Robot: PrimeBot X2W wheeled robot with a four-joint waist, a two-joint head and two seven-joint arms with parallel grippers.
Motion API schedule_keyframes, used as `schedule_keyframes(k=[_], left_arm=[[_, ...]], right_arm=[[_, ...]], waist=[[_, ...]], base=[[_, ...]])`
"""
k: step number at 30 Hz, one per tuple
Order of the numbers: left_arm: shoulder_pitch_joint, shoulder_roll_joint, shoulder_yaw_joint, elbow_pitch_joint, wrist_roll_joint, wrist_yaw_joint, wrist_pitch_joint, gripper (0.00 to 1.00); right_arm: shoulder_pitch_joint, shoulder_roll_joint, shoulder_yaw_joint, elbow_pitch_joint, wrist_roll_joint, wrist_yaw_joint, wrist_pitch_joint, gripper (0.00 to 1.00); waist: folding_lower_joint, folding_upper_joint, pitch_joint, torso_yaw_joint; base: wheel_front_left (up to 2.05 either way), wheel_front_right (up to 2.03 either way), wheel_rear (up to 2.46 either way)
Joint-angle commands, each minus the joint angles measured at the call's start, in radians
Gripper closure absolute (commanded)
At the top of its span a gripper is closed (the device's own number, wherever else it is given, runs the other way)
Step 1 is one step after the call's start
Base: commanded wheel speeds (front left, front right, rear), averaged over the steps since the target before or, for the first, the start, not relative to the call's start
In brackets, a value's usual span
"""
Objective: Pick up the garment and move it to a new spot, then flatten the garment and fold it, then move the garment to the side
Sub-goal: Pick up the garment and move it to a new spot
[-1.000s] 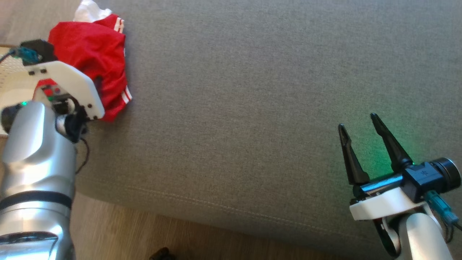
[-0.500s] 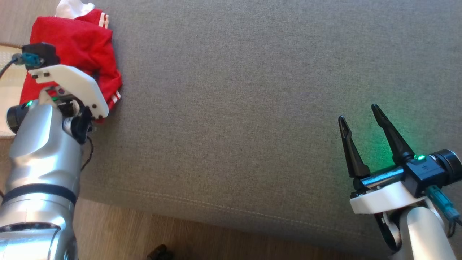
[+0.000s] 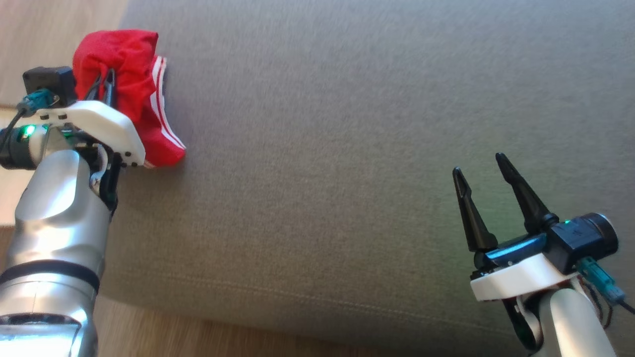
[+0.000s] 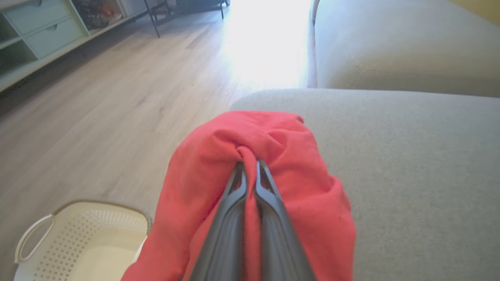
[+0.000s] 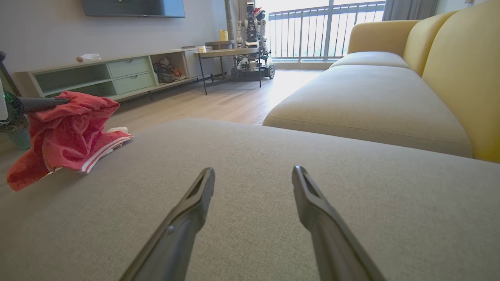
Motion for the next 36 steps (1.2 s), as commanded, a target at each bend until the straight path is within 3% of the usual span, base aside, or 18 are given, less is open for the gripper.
schedule_keyframes(k=[1, 9, 14, 26, 31, 36], left_arm=[[-0.017, 0.061, 0.012, -0.043, 0.006, -0.001, -0.016, 1.00], [0.011, 0.051, -0.092, -0.231, -0.033, -0.007, -0.029, 1.00], [0.052, 0.072, -0.188, -0.397, -0.111, -0.007, 0.041, 1.00], [0.169, 0.101, -0.251, -0.782, -0.229, 0.001, 0.237, 1.00], [0.207, 0.135, -0.255, -0.777, -0.234, 0.020, 0.299, 1.00], [0.223, 0.155, -0.252, -0.669, -0.230, 0.029, 0.288, 1.00]], right_arm=[[-0.002, -0.005, 0.031, -0.026, 0.012, 0.000, -0.006, 0.00], [0.028, -0.005, 0.038, -0.018, 0.083, 0.000, -0.006, 0.00], [0.036, -0.005, 0.039, -0.029, 0.118, 0.000, -0.006, 0.00], [-0.004, -0.005, 0.047, -0.072, 0.150, 0.000, -0.006, 0.00], [-0.030, -0.005, 0.050, -0.087, 0.174, 0.000, -0.006, 0.00], [-0.048, -0.005, 0.044, -0.094, 0.192, 0.000, -0.006, 0.00]], waist=[[0.0000, 0.0000, -0.053, -0.028], [0.0000, 0.0000, -0.182, -0.116], [0.0000, 0.0000, -0.226, -0.209], [0.0000, 0.0000, -0.193, -0.467], [0.0000, 0.0000, -0.116, -0.560], [0.0000, 0.0000, -0.046, -0.585]], base=[[0.00, 0.00, 0.00], [0.00, 0.00, 0.00], [0.00, 0.00, 0.00], [0.00, 0.00, 0.00], [0.00, 0.00, 0.00], [0.00, 0.00, 0.00]])
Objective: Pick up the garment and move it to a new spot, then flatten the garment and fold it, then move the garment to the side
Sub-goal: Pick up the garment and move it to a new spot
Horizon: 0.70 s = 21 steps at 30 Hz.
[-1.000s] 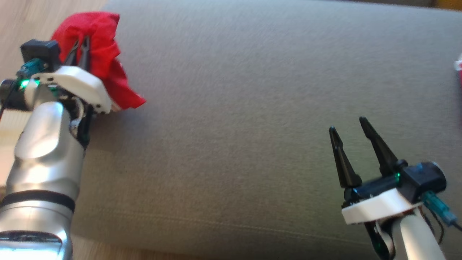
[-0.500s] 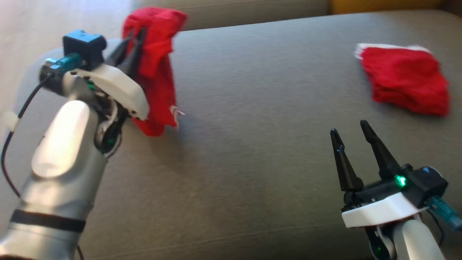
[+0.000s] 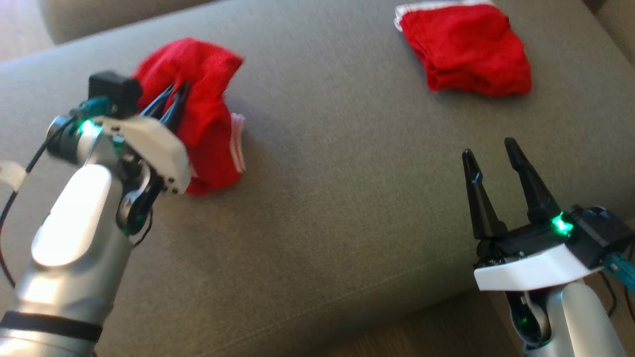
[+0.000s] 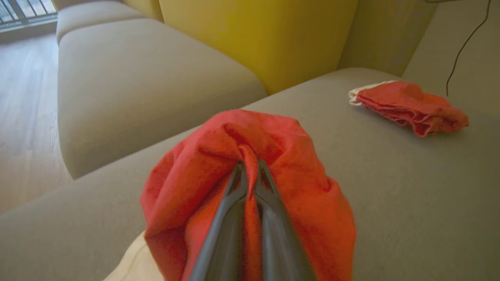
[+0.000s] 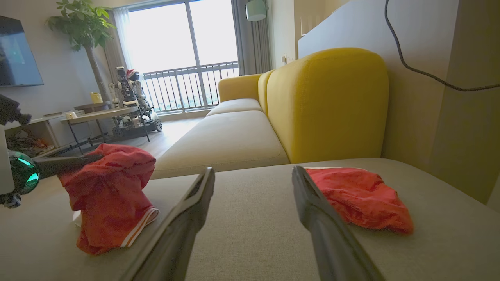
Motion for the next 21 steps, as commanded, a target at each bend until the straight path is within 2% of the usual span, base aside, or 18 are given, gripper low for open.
schedule_keyframes(k=[1, 6, 7, 8, 9, 12, 18, 21], left_arm=[[-0.024, 0.046, 0.042, 0.020, -0.001, 0.004, -0.019, 1.00], [-0.024, 0.041, 0.055, 0.099, -0.010, 0.009, -0.074, 0.98], [-0.026, 0.036, 0.056, 0.113, -0.015, 0.007, -0.089, 0.68], [-0.028, 0.030, 0.056, 0.124, -0.019, 0.004, -0.108, 0.13], [-0.028, 0.023, 0.057, 0.133, -0.023, 0.002, -0.125, 0.00], [-0.028, 0.004, 0.062, 0.145, -0.028, 0.006, -0.186, 0.00], [0.046, -0.036, 0.093, 0.104, -0.046, 0.043, -0.304, 0.00], [0.131, -0.054, 0.113, 0.035, -0.022, 0.105, -0.329, 0.00]], right_arm=[[-0.042, -0.006, 0.020, -0.039, 0.008, 0.000, -0.006, 0.00], [-0.058, -0.006, 0.016, -0.043, 0.013, 0.000, -0.006, 0.00], [-0.061, -0.006, 0.015, -0.043, 0.013, 0.000, -0.006, 0.00], [-0.063, -0.006, 0.016, -0.043, 0.013, 0.000, -0.006, 0.00], [-0.066, -0.006, 0.018, -0.042, 0.013, 0.000, -0.006, 0.00], [-0.069, -0.006, 0.024, -0.038, 0.006, 0.000, -0.006, 0.00], [-0.052, -0.006, 0.027, -0.025, -0.014, 0.000, -0.006, 0.00], [-0.031, -0.006, 0.030, -0.013, -0.021, 0.000, -0.006, 0.00]], waist=[[0.0000, 0.0000, 0.069, -0.033], [0.0000, 0.0000, 0.103, -0.015], [0.0000, 0.0000, 0.108, -0.007], [0.0000, 0.0000, 0.110, 0.002], [0.0000, 0.0000, 0.111, 0.012], [0.0000, 0.0000, 0.101, 0.046], [0.0000, 0.0000, 0.032, 0.120], [0.0000, 0.0000, -0.015, 0.157]], base=[[0.00, 0.00, 0.00], [0.00, 0.00, 0.00], [0.00, 0.00, 0.00], [0.00, 0.00, 0.00], [0.00, 0.00, 0.00], [0.00, 0.00, 0.00], [0.00, 0.00, 0.00], [0.00, 0.00, 0.00]])
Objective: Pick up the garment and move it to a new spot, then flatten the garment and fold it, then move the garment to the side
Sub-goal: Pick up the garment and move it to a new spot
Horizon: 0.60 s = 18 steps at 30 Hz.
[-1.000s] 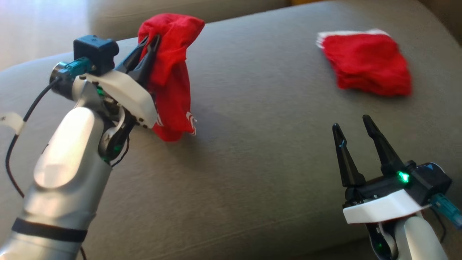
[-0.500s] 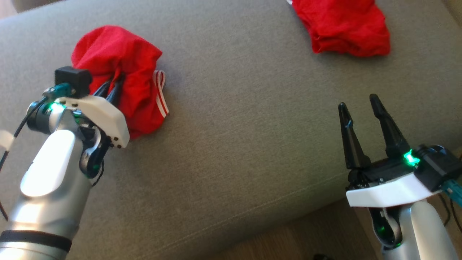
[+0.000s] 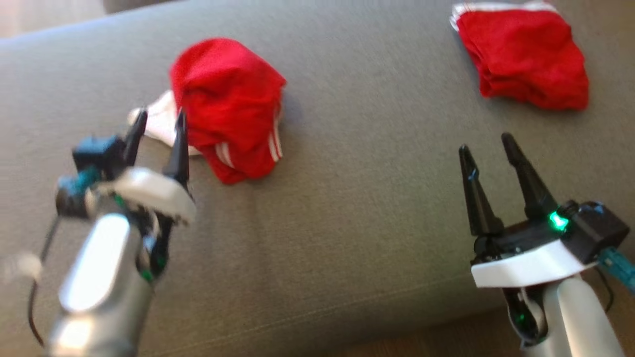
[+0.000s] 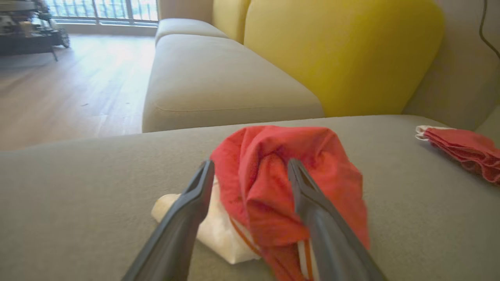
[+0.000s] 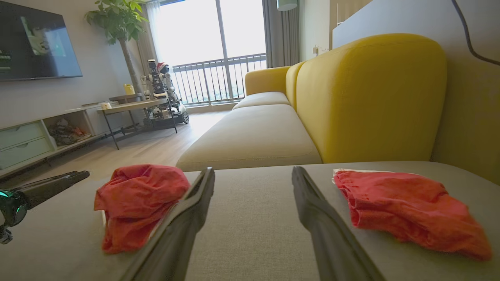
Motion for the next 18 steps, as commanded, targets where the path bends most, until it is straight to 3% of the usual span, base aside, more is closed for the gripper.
schedule_keyframes(k=[1, 7, 18], left_arm=[[0.027, 0.005, 0.048, -0.062, 0.003, 0.023, -0.011, 0.00], [0.265, -0.065, 0.087, -0.311, 0.090, 0.080, -0.013, 0.00], [0.569, -0.154, 0.164, -0.616, 0.281, 0.126, -0.013, 0.00]], right_arm=[[0.007, -0.006, 0.023, -0.024, -0.010, 0.000, -0.006, 0.00], [0.054, -0.006, 0.030, 0.001, -0.017, 0.000, -0.006, 0.00], [0.120, -0.006, 0.019, 0.041, -0.019, 0.000, -0.006, 0.00]], waist=[[0.0000, 0.0000, -0.062, 0.056], [0.0000, 0.0000, -0.146, 0.127], [0.0000, 0.0000, -0.226, 0.203]], base=[[0.00, 0.00, 0.00], [0.00, 0.00, 0.00], [0.00, 0.00, 0.00]])
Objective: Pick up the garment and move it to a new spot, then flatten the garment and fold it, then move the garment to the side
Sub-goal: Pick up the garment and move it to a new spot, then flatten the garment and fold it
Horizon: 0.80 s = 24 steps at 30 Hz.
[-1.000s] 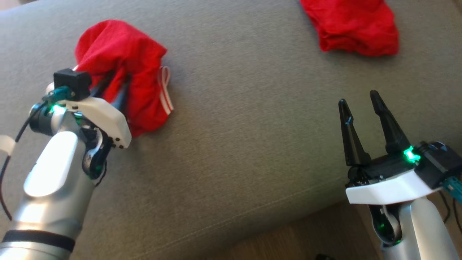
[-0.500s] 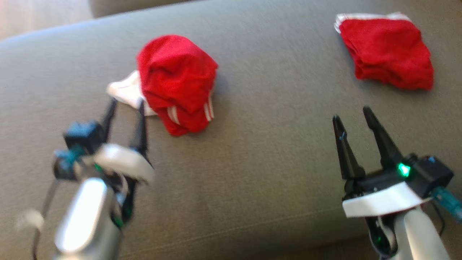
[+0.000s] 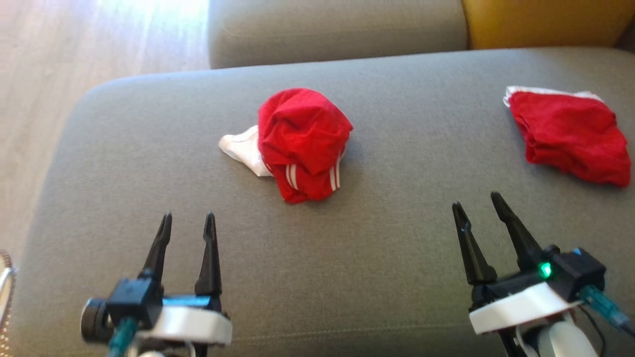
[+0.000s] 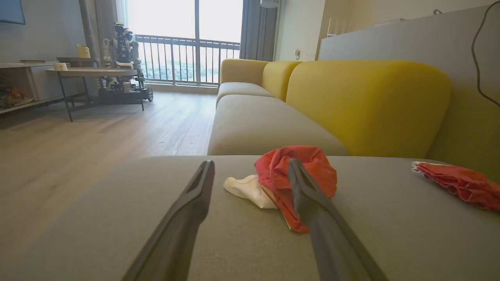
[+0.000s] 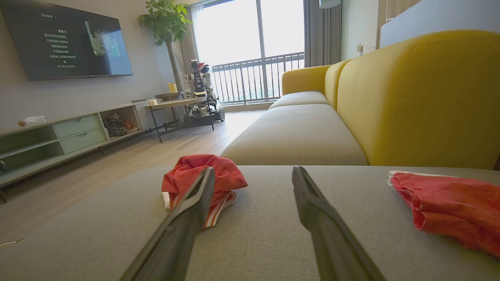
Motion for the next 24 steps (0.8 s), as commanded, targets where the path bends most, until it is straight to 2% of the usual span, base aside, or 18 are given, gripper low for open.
schedule_keyframes(k=[1, 7, 24], left_arm=[[-0.008, -0.008, 0.040, -0.045, 0.021, 0.007, -0.012, 0.00], [0.064, -0.016, 0.025, -0.040, 0.102, 0.003, -0.012, 0.00], [0.069, -0.030, 0.022, -0.016, 0.127, -0.004, -0.012, 0.00]], right_arm=[[-0.009, -0.006, 0.017, -0.024, -0.004, 0.000, -0.006, 0.00], [0.032, -0.006, -0.002, -0.007, -0.012, 0.000, -0.006, 0.00], [0.035, -0.006, 0.010, 0.000, -0.010, 0.000, -0.006, 0.00]], waist=[[0.0001, 0.0000, -0.020, 0.021], [0.0001, 0.0000, -0.043, 0.046], [0.0001, 0.0000, -0.047, 0.039]], base=[[0.00, 0.00, 0.00], [0.00, 0.00, 0.00], [0.00, 0.00, 0.00]])
